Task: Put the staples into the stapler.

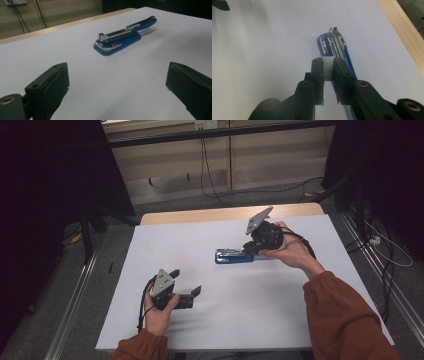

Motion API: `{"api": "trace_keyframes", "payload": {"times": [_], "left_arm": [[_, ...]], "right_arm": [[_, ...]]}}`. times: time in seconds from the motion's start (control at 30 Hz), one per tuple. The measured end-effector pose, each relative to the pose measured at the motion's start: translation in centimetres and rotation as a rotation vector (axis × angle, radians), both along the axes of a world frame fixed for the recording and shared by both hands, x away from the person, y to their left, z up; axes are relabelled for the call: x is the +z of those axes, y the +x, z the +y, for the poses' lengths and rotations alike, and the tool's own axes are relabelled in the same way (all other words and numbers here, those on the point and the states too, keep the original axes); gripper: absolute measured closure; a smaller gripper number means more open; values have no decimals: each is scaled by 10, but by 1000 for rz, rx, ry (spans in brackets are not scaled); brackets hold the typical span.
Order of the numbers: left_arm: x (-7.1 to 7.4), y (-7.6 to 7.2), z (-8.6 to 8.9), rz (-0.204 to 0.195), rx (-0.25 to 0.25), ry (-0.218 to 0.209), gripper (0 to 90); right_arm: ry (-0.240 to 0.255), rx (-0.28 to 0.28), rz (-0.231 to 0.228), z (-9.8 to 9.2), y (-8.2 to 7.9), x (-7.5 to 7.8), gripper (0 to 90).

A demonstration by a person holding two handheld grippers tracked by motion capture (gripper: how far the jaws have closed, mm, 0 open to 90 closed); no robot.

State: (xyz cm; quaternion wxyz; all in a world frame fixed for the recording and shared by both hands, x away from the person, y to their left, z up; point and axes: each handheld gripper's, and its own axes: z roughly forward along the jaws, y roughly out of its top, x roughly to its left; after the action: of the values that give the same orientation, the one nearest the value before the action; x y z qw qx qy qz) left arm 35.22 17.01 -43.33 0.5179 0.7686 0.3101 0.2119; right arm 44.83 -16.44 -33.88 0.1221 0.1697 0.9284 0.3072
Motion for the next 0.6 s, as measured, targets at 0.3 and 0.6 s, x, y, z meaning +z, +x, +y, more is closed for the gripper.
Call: {"api": "trace_keyframes", "payload": {"times": [0.3,0.6], "left_arm": [[0,1,0,0,-1,-3,51],[0,0,0,-1,0,-4,51]], "right_arm": [[-5,-4,-5,5,14,1,792],[-15,-14,2,11,28,-3,792]]}}
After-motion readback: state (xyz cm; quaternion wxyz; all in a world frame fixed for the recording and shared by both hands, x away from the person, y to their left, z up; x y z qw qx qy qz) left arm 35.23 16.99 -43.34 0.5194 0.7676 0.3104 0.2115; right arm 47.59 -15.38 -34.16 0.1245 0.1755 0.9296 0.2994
